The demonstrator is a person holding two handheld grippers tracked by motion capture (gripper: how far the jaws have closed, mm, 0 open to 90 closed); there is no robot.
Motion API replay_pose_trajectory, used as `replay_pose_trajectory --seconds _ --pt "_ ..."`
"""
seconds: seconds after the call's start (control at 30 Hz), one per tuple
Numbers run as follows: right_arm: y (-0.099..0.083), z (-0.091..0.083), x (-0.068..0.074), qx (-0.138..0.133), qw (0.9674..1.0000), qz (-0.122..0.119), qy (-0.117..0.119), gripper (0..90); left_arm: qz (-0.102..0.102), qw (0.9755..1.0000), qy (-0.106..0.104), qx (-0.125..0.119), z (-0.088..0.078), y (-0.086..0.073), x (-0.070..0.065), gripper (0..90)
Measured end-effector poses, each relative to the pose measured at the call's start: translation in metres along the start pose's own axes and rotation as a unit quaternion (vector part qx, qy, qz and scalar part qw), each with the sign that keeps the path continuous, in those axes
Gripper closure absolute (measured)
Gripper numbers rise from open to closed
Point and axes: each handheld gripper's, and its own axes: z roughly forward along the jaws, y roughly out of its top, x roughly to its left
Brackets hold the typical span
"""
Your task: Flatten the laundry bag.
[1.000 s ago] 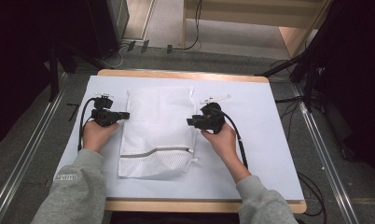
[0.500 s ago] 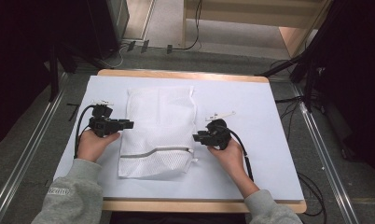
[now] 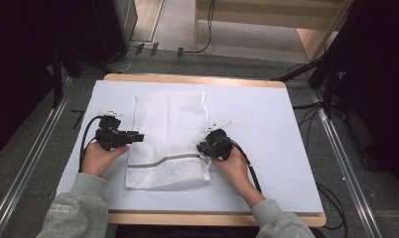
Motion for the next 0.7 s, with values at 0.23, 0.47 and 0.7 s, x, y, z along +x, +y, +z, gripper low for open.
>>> replay_pose_trajectory --seconds 0.23,0.47,0.7 --pt "0.002 -0.003 -0.002 0.011 0.9997 0.012 0.02 90.0 0.007 0.9999 0.002 0.008 0.003 -0.001 0.0 63.0" --pt "-0.003 -0.036 -0.012 0.015 0.9995 0.02 0.018 90.0 0.009 0.9999 0.0 0.013 0.006 -0.001 -0.003 62.2" --pt "-0.016 -0.056 -0.026 0.017 0.9994 0.031 0.004 90.0 0.023 0.9996 -0.009 0.016 0.015 0.001 -0.014 61.3"
